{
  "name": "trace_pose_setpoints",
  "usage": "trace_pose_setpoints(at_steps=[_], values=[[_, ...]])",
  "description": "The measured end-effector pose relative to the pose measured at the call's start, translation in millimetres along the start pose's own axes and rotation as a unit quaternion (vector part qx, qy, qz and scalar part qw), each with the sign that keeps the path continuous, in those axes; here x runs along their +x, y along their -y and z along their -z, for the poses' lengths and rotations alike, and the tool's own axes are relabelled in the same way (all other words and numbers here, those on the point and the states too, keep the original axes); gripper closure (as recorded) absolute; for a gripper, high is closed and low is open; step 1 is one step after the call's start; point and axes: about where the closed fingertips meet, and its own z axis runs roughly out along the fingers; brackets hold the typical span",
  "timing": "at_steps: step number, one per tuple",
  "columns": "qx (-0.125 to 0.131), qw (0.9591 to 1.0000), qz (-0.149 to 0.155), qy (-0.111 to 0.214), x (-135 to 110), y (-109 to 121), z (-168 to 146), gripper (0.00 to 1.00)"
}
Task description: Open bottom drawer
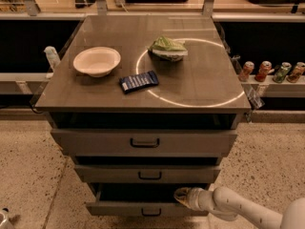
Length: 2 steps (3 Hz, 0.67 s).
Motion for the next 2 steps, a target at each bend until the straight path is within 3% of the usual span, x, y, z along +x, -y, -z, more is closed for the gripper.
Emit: trace_pose_setpoints(at_steps=[1,2], values=[[-0.04,0.9991,-0.011,0.007,4.6,-19.7,10.2,1.0],[-0.09,0.995,-0.041,0.01,18.4,-47.1,29.5,1.0]])
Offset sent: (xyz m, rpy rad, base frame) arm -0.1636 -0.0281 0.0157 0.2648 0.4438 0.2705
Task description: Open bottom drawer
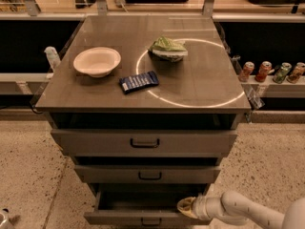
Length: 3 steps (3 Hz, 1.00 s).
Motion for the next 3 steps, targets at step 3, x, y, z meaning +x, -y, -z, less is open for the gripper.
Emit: trace_pose_setpoints(at_steps=[3], values=[[-0.083,0.9955,-0.041,0.022,6.4,-50.8,16.6,1.0]])
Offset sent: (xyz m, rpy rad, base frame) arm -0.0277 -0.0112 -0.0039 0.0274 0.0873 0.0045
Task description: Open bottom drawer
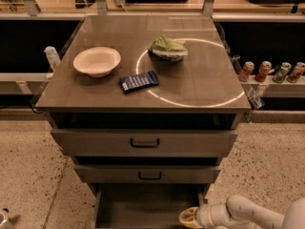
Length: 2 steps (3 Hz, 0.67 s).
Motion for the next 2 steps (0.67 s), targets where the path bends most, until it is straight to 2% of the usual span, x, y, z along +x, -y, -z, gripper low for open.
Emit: trace_pose_setpoints(at_steps=[1,2], values=[[0.042,0.9988,0.005,0.026,-7.0,-1.7,22.7,1.0],[0.071,0.9967,-0.009,0.038,6.9,-7.4,44.2,0.81]])
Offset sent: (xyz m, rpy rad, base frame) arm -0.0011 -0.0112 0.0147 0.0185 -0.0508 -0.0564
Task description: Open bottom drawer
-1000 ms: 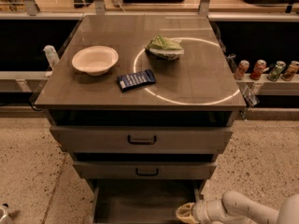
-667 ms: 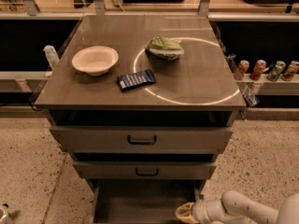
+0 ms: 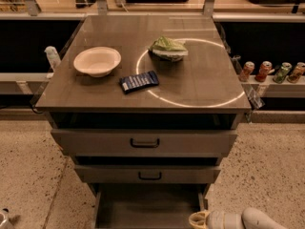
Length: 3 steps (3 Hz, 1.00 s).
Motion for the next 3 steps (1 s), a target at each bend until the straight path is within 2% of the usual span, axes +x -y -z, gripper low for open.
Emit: trace_pose_setpoints(at_steps=[3], values=[[0.0,1.0,0.0,0.0,0.1,-0.1,-0.2,0.11]])
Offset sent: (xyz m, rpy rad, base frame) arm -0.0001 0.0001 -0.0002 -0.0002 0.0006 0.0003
